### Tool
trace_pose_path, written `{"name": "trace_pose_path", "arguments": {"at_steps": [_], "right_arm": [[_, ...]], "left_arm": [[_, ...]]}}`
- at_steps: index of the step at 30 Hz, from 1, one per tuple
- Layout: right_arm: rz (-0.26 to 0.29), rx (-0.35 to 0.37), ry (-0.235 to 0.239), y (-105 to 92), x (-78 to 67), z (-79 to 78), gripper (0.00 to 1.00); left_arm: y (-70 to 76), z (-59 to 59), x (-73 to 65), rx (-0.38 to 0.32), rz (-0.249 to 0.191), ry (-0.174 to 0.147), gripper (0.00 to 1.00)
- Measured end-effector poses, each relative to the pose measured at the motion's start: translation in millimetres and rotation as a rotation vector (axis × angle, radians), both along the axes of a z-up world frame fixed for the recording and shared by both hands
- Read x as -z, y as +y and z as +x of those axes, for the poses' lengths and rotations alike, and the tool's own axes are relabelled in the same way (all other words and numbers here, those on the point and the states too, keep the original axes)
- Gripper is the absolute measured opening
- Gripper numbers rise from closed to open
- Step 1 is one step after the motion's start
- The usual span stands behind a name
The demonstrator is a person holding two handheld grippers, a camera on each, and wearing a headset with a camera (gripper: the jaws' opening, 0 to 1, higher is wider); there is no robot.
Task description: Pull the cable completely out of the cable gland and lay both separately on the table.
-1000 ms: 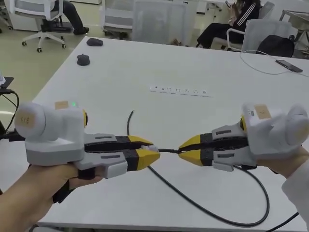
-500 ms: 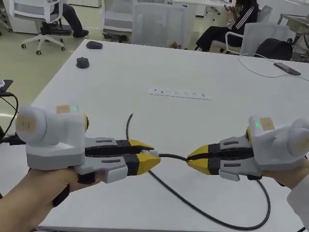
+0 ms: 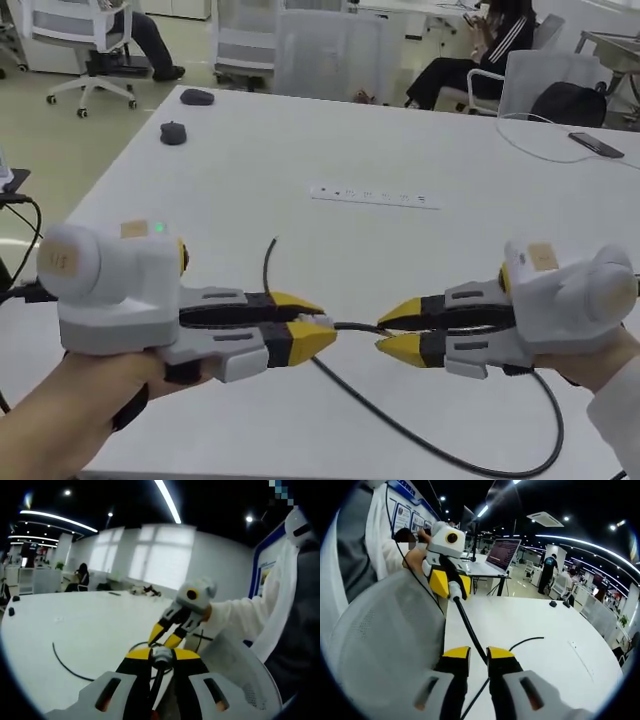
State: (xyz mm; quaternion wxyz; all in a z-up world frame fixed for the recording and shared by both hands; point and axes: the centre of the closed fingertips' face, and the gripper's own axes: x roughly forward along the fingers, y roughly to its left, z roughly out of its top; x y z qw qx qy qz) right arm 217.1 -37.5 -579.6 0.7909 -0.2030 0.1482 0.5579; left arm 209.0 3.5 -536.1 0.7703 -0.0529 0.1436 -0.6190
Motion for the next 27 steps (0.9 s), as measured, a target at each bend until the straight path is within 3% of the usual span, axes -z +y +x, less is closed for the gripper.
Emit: {"name": "trace_pose_path", "arguments": {"at_steps": [5,9,14,21,27], "right_arm": [[0.017,-0.065,-0.025,17.6,-12.2,-7.9,0.19],[0.03,-0.124,-0.05,33.8,-21.9,-17.5,0.17],[0.06,-0.114,-0.053,37.5,-22.6,-14.6,0.05],[0.053,-0.111,-0.068,37.7,-25.5,-13.2,0.05],[0.068,-0.094,-0.062,37.9,-28.1,-11.3,0.05]], "left_arm": [[-1.4,-1.4,1.1,0.01,0.004,0.003,0.16],[-2.6,-3.2,1.9,0.018,0.006,0.006,0.16],[-2.5,-3.8,2.7,0.019,0.005,0.014,0.16],[-1.4,-1.6,2.1,0.005,-0.013,0.043,0.17],[-2.7,-4.9,3.1,0.015,0.002,0.014,0.19]]}}
